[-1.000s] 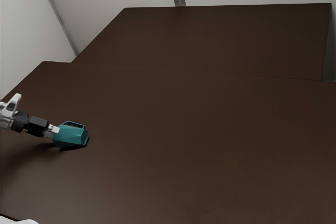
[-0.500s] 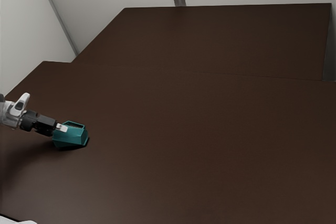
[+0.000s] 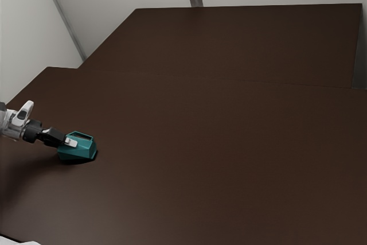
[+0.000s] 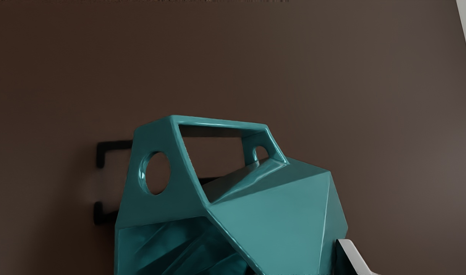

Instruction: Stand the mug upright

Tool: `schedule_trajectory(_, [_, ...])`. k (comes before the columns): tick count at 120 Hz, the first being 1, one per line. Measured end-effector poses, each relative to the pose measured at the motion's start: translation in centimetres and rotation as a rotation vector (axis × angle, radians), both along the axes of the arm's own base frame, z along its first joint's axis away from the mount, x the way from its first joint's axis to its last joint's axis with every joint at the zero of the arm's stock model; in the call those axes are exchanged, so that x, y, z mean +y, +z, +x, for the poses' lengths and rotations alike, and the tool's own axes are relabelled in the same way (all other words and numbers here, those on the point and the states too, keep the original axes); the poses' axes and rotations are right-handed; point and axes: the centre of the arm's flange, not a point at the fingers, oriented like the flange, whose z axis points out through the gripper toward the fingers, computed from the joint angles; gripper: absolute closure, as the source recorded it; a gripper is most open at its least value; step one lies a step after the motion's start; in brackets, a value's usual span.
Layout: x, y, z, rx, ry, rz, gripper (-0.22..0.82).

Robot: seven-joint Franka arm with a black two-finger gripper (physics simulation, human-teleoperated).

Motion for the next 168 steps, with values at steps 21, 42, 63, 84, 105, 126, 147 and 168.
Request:
schedule_trajectory(21, [-0.7, 1.0, 0.6, -0.013, -0.017, 0.015, 0.68])
schedule_trajectory(42, [-1.6, 3.2, 1.2, -0.042, -0.037, 0.041, 0.76])
schedule_trajectory(63, [-4.0, 5.3, 2.8, -0.069, -0.096, 0.078, 0.78])
schedule_trajectory(84, [-8.5, 7.8, 5.5, -0.091, -0.2, 0.148, 0.79])
schedule_trajectory(105, [-12.3, 12.0, 6.9, -0.107, -0.294, 0.269, 0.79])
schedule_trajectory(126, [-16.4, 14.9, 7.5, -0.081, -0.392, 0.389, 0.79])
schedule_trajectory(147, [-17.3, 16.7, 6.3, -0.016, -0.421, 0.515, 0.79])
schedule_trajectory(168, [-19.1, 17.2, 4.6, 0.036, -0.418, 0.598, 0.79])
